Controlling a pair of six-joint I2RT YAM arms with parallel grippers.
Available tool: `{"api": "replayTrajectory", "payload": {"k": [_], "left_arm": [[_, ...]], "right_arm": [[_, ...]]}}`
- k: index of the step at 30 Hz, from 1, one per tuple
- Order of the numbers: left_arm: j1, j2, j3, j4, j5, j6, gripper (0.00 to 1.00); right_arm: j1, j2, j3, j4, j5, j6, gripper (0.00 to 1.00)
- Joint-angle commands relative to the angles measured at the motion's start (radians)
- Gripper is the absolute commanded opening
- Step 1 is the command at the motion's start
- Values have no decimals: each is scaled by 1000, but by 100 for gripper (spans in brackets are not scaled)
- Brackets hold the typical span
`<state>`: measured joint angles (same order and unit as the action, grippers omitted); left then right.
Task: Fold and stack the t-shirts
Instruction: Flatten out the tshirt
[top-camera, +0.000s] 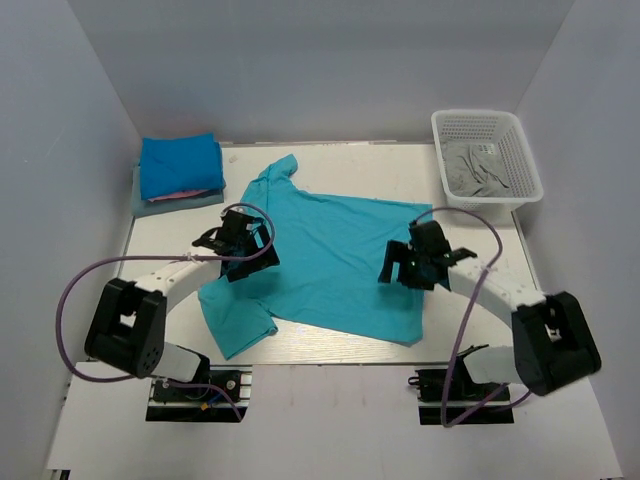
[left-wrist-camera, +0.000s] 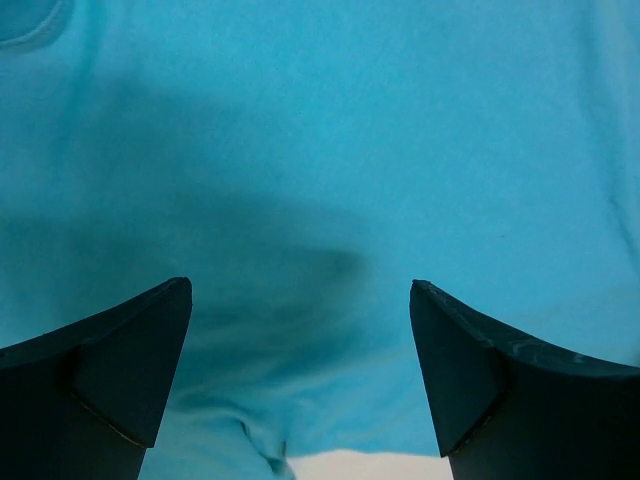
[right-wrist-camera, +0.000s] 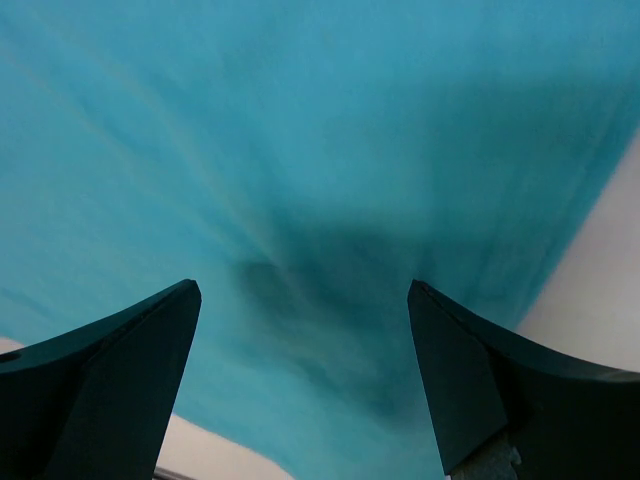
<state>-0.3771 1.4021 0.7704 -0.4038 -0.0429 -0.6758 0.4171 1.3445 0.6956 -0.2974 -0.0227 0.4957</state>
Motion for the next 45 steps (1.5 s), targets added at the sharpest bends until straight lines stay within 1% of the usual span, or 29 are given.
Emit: {"api": "replayTrajectory", "payload": {"k": [1,3,4,5,8,10,11,12,13,15,17,20,22,25,26,27,28,29,30,32,33,34,35,36,37,38,40,45], "left_arm": [[-5,27,-3,77,27,21,100],[-5,52,-42,115,47,-7,100],[-5,52,-42,115,48,-19,100],[-16,64,-54,105,48,-19,100],[-39,64,-109,129,58,-51,100],[-72,64,-132,129,58,-71,100],[-72,77,-132,129,58,-71,100],[-101,77,-132,116,58,-80,100],[-114,92,-132,99,58,-90,100],[-156,112,-120,63,84,-90,100],[-186,112,-120,63,112,-99,100],[-246,75,-109,31,146,-99,100],[-285,10,-70,-1,146,-99,100],[-318,-52,-1,-56,54,-84,100],[-318,-64,19,-70,-24,-58,100],[-318,-64,64,-85,-76,-57,100],[-318,-64,93,-142,-137,-57,100],[-318,-49,122,-167,-257,-57,100],[-306,-2,180,-190,-302,-57,100],[-293,62,246,-234,-385,-38,100],[-293,98,313,-250,-422,-24,100],[-293,166,348,-271,-505,-33,100],[-293,201,407,-302,-531,-33,100],[-284,228,432,-302,-558,-21,100],[-284,289,460,-302,-577,-12,100],[-269,319,521,-328,-577,-11,100],[-240,388,572,-311,-577,36,100],[-180,489,630,-300,-566,90,100]], "right_arm": [[-4,-128,-105,-5,-62,72,90],[-12,-153,-152,24,-59,60,90],[-15,-140,-156,23,-43,58,90],[-17,-127,-153,20,-10,58,90],[-47,-61,-153,35,-20,64,90],[-89,-9,-154,44,-10,58,90],[-103,4,-154,40,0,61,90],[-113,19,-145,38,7,61,90],[-150,27,-143,35,16,64,90],[-185,42,-136,37,18,61,90],[-231,50,-127,34,18,61,90],[-285,50,-96,-3,85,34,90],[-311,41,-71,-28,134,26,90],[-333,-28,-10,-55,147,4,90],[-334,-42,13,-60,147,-18,90],[-331,-85,24,-56,120,-40,90],[-330,-93,48,-49,43,-90,90],[-322,-102,68,-45,-7,-109,90],[-314,-122,77,-36,-120,-141,90],[-298,-127,94,-23,-181,-180,90],[-284,-131,94,-17,-200,-196,90],[-278,-131,93,-11,-218,-204,90],[-256,-127,82,-8,-226,-209,90],[-247,-127,81,-2,-224,-212,90],[-239,-116,74,-2,-229,-216,90],[-213,-107,68,1,-233,-214,90],[-201,-79,61,12,-223,-209,90],[-176,-16,54,29,-174,-180,90]]}}
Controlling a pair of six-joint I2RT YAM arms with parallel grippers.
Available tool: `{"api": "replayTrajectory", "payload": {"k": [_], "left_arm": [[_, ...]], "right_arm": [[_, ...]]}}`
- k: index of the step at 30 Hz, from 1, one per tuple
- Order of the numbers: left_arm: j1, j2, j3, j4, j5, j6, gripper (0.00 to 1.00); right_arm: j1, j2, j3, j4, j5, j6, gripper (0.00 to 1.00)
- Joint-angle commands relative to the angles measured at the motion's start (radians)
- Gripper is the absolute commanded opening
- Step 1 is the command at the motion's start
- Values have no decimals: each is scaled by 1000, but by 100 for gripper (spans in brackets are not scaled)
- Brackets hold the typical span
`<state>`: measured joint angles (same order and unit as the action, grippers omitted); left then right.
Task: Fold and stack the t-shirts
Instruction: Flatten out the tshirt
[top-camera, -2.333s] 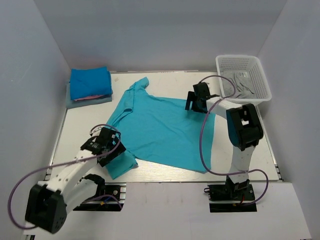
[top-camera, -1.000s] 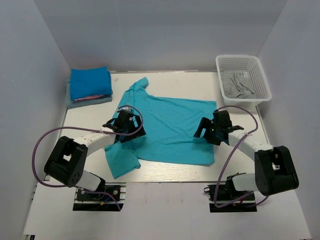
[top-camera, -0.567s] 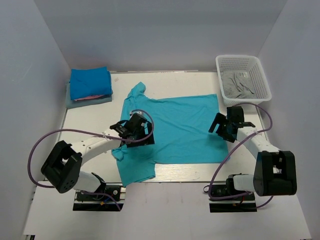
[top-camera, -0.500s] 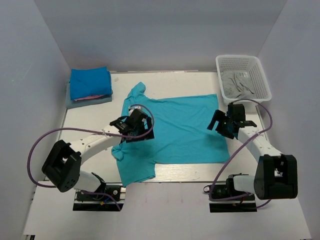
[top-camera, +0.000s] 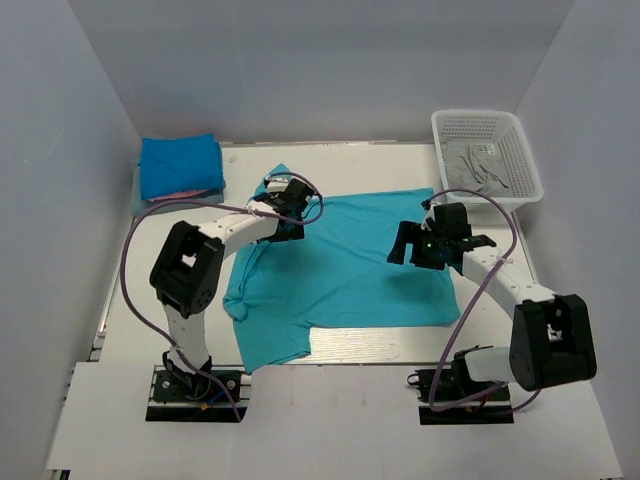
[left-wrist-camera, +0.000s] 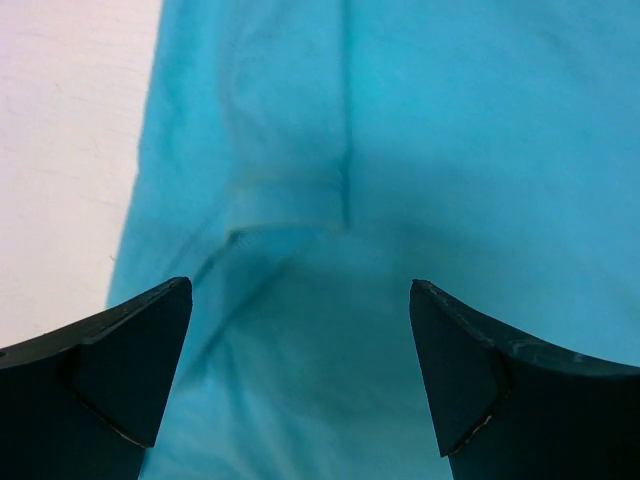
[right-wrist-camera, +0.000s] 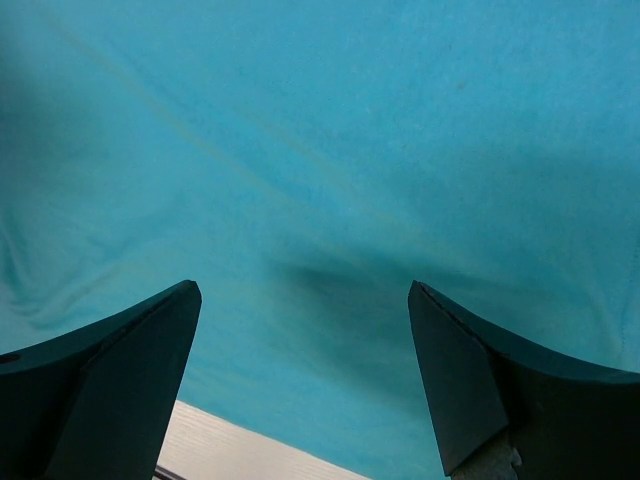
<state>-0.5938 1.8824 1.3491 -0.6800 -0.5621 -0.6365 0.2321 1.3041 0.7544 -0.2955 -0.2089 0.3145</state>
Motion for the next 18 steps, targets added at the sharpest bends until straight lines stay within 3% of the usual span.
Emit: {"api": "replayTrajectory", "payload": {"k": [1,9,12,14,18], "left_arm": [[46,18,62,-13,-47,64,100],[126,110,84,48,63,122,74],[150,110,84,74,93,123,54],[169,98,84,74,103,123,31],[192,63,84,74,93,123,8]], "right_arm": [[12,41,-4,36,16,3,90],[10,121,13,4,106,28,90],[12,115,10,2,114,32,90],[10,118,11,1,115,32,90],[10,130,13,-8,124,31,90]]}}
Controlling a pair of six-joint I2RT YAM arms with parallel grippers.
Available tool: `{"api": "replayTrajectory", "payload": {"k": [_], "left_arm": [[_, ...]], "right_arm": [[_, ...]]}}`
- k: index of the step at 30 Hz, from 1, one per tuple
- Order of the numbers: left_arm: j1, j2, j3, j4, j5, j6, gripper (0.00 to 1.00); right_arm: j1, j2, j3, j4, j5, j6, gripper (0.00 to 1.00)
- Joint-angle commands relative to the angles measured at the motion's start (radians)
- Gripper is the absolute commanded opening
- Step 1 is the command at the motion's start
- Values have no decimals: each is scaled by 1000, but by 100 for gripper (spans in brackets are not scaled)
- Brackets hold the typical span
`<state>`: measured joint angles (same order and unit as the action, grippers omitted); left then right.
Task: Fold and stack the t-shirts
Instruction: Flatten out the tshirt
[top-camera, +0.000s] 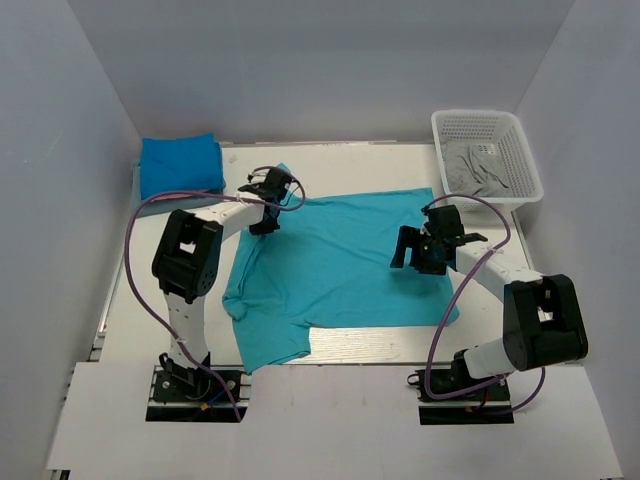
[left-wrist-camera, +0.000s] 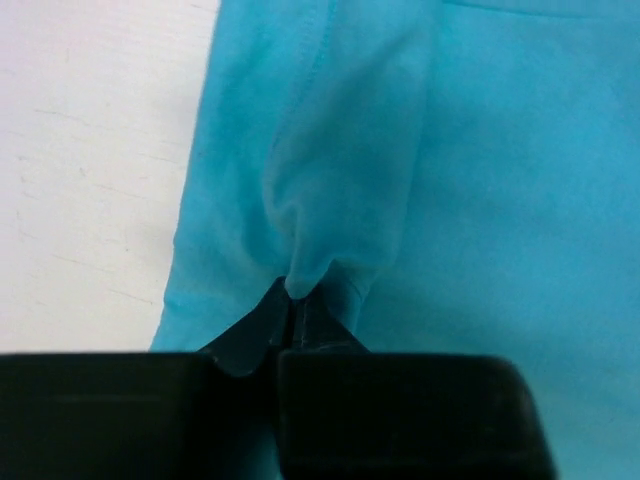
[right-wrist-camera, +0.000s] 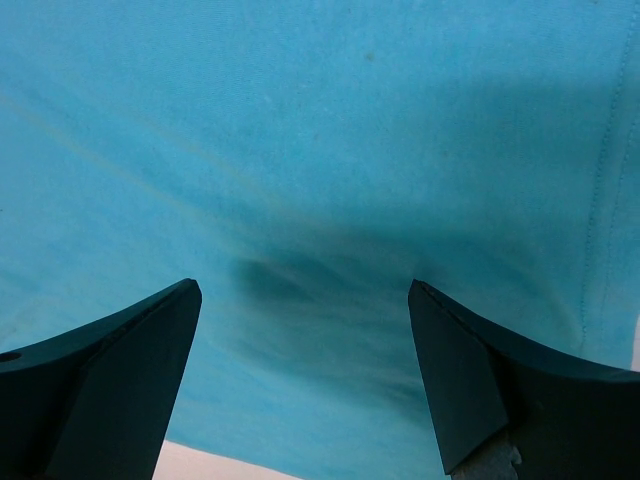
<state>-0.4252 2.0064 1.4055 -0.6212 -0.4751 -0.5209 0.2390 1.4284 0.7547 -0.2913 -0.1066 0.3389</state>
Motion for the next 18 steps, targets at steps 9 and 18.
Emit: {"api": "replayTrajectory", "payload": {"k": [9,18], "left_arm": [[127,-95,43,61,21,180,0],[256,-117,-28,179,115,443,0]], "right_arm": [[-3,15,23,-51,91,17,90],[0,52,44,-69,102,31,90]]}}
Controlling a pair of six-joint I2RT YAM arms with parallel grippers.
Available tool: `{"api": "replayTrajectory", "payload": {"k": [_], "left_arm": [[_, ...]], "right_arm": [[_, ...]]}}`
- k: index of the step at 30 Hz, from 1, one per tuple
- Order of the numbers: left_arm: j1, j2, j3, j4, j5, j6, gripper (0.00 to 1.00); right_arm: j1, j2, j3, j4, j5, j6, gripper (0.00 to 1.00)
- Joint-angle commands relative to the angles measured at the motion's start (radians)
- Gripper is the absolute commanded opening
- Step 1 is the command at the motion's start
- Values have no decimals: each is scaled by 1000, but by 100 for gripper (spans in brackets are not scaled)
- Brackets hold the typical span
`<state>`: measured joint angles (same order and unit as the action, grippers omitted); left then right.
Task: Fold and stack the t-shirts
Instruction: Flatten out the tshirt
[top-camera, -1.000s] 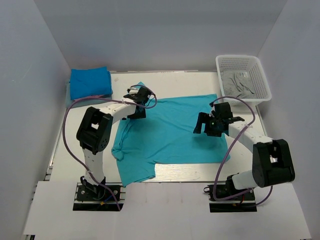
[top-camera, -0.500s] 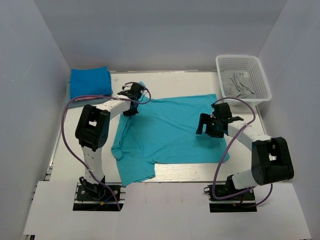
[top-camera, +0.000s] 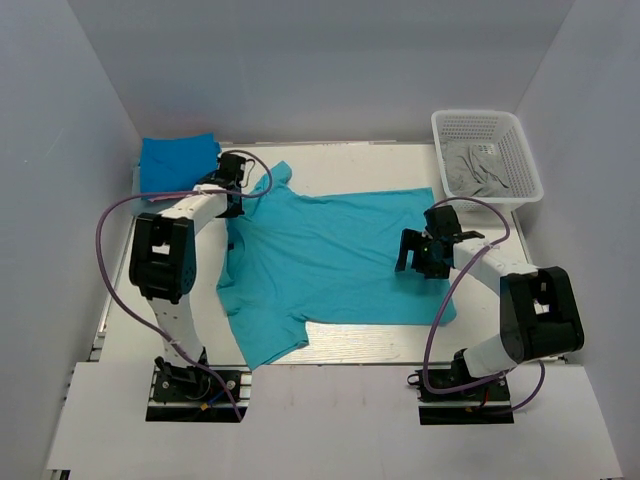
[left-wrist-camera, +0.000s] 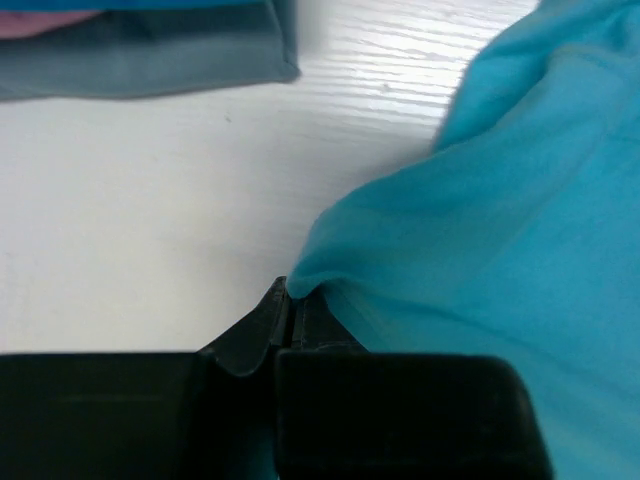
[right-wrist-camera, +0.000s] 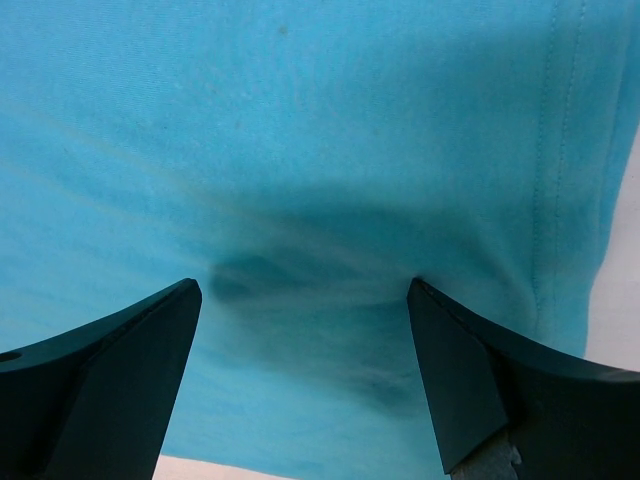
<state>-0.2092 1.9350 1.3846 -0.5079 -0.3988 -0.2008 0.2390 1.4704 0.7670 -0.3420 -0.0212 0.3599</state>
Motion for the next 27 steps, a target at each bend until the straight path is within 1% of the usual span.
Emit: {"api": "replayTrajectory", "payload": {"k": [1,4,5,6,7,8,9,10,13,14,15,16,17,19,20,22,23,24,25,27], "left_arm": [[51,-30,-7,66,38,153,0],[99,45,50,25,15,153,0],[111,62,74,14,15,144,3],[129,74,74,5,26,144,7],[129,84,88,-6,26,144,18],[143,84,97,-15,26,118,25],[143,84,97,-24,58,118,32],[158,84,97,-24,72,104,45],[178,49,97,-55,81,71,59],[179,48,117,-67,95,57,68],[179,24,126,-81,95,48,74],[179,13,142,-93,95,38,74],[179,1,142,-110,95,25,79],[179,-37,171,-145,68,-1,83],[179,-53,171,-159,67,-21,87],[179,-89,171,-169,58,-67,93],[179,-137,153,-179,58,-89,95],[166,-166,134,-179,93,-119,99],[166,-195,79,-163,109,-130,99],[156,-285,10,-83,254,-141,99]], "right_arm": [[2,14,31,-18,17,8,90],[2,10,32,-23,17,8,90],[0,8,32,-25,17,7,90],[2,5,34,-28,48,7,90],[2,2,37,-31,50,5,90],[-1,2,37,-31,49,7,90],[2,1,38,-32,61,5,90],[3,1,40,-31,66,5,90],[2,-10,40,-34,73,7,90],[5,-15,41,-25,69,2,90],[5,-21,40,-23,63,-1,90],[5,-31,40,-19,44,-2,90],[6,-36,43,-8,38,-7,90],[8,-61,45,1,32,-9,90],[9,-68,45,4,33,-10,90],[13,-100,43,17,38,-7,90],[13,-107,45,21,38,-7,90],[14,-117,45,35,37,-7,90],[14,-125,51,37,35,-1,90],[16,-125,67,50,35,-1,90]]}}
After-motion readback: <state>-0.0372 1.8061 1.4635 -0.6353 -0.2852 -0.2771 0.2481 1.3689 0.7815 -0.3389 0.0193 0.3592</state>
